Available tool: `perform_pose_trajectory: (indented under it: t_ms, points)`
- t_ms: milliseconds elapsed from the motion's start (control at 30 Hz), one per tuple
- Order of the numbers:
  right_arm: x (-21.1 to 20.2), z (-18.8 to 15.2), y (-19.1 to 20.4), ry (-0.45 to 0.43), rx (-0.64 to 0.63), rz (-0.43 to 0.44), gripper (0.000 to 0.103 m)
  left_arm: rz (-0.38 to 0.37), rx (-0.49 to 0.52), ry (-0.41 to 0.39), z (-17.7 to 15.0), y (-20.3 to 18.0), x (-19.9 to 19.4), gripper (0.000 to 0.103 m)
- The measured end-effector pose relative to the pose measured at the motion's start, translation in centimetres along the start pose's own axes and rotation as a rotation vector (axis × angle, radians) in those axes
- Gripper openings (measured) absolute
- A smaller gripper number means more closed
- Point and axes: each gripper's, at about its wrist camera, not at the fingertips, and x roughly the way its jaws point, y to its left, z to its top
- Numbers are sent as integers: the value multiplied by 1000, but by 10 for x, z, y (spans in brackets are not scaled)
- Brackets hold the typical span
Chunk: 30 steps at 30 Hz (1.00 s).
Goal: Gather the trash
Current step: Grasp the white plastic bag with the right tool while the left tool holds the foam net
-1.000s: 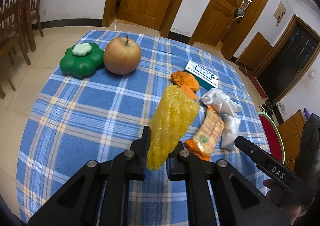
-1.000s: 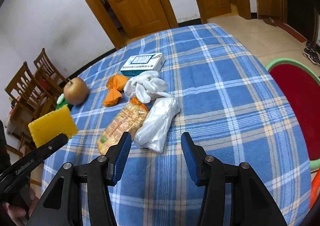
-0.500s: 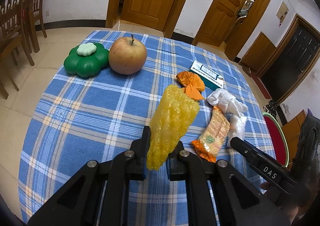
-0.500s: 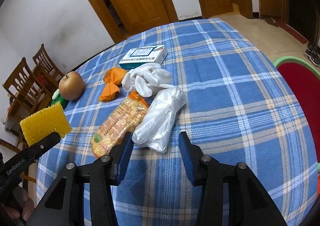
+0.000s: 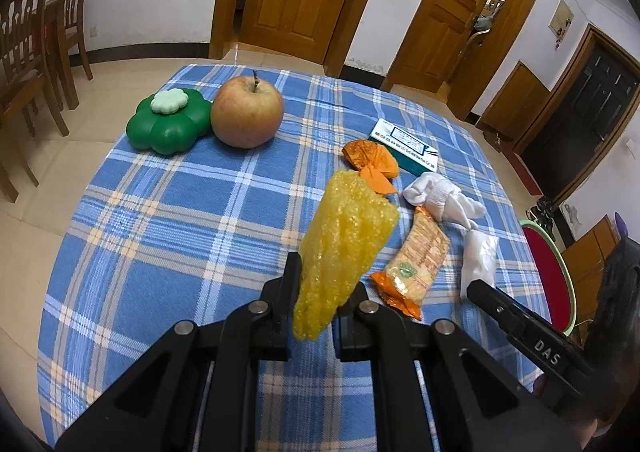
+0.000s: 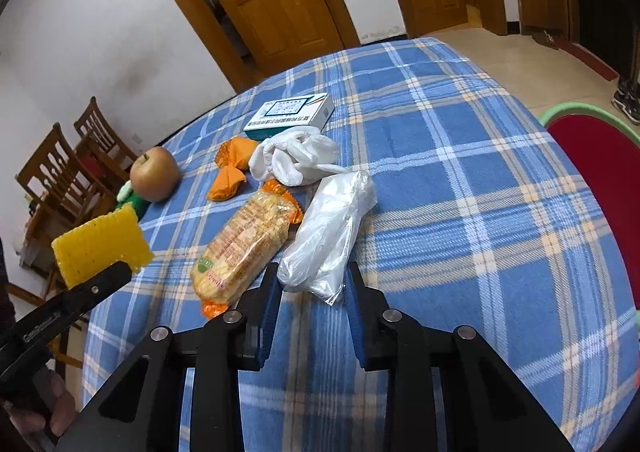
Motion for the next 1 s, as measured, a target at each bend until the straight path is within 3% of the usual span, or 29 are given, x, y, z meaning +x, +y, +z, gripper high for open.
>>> perform_pose_trajectory:
  t_ms: [567, 1000]
  points:
    - [-61, -9, -30, -92, 52, 19, 31, -48, 83, -28, -3, -48, -16, 12]
    - [-96, -15, -84, -168, 144, -28, 31, -104, 177, -9, -7, -104, -11, 12]
